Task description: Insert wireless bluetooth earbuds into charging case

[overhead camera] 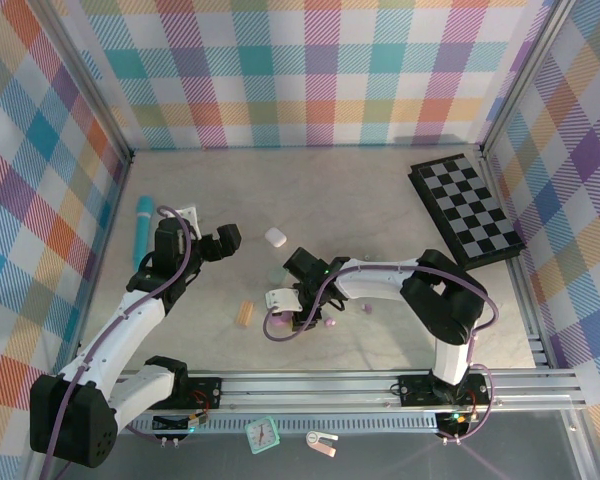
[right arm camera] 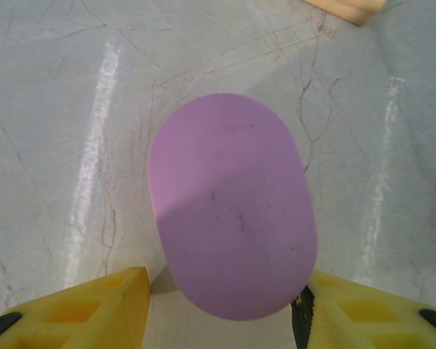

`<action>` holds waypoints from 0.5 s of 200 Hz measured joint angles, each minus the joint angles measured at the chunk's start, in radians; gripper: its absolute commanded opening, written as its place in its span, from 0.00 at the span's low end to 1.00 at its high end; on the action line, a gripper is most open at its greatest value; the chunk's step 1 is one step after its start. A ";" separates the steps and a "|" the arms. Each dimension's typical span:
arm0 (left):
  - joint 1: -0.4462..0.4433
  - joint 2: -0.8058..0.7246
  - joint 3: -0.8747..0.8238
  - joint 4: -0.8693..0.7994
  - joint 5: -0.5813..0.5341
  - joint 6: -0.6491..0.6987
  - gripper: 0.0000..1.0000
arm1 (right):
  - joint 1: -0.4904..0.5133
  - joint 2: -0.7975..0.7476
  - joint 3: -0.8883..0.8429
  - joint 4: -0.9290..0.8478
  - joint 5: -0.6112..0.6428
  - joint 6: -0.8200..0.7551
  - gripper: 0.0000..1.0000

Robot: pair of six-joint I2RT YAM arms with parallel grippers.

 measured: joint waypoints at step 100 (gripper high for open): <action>0.000 0.000 0.000 0.000 0.000 0.008 1.00 | 0.000 0.036 0.044 0.015 0.000 -0.007 0.56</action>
